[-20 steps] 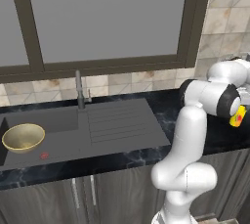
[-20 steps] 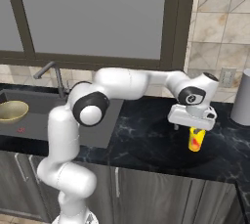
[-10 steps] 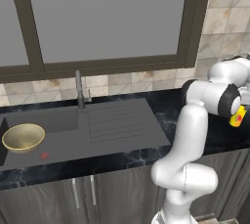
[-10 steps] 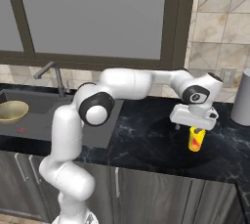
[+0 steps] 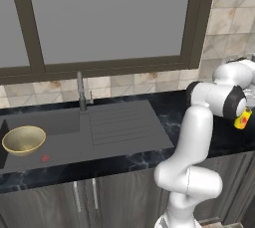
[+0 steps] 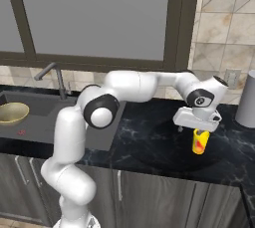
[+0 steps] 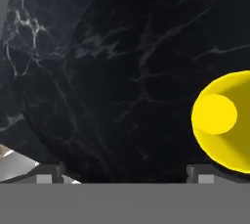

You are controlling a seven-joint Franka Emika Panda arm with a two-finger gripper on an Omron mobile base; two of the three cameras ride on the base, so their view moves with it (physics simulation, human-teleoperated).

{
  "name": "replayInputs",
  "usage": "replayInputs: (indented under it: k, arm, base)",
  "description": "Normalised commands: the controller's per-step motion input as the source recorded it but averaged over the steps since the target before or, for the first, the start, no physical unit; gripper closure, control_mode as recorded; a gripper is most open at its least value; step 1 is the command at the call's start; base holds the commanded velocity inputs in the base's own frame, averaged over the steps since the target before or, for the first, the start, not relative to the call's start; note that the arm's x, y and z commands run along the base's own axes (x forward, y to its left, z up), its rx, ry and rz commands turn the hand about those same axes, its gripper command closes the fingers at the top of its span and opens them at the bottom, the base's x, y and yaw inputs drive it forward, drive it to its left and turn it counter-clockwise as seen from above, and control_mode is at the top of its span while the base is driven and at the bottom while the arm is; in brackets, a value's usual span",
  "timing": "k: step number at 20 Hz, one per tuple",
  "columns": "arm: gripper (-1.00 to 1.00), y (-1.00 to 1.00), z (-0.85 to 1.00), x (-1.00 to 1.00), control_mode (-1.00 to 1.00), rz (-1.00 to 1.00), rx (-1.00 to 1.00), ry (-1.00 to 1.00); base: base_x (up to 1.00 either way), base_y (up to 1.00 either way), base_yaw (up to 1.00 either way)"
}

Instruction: Remove the bell pepper and lemon from the sink. Then move the bowl and cup from the counter to the sink for washing.

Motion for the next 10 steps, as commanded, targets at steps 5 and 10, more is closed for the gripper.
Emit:
replayInputs:
  k: [5,10]
  arm:
    - [-1.0,0.0,-0.05,0.15,-1.0,0.03,0.0,-0.11]
    - [-1.0,0.0,-0.1,0.15,-1.0,0.0,0.0,-0.08]
  base:
    - [0.0,0.0,0.0]
    - [0.0,0.0,0.0]
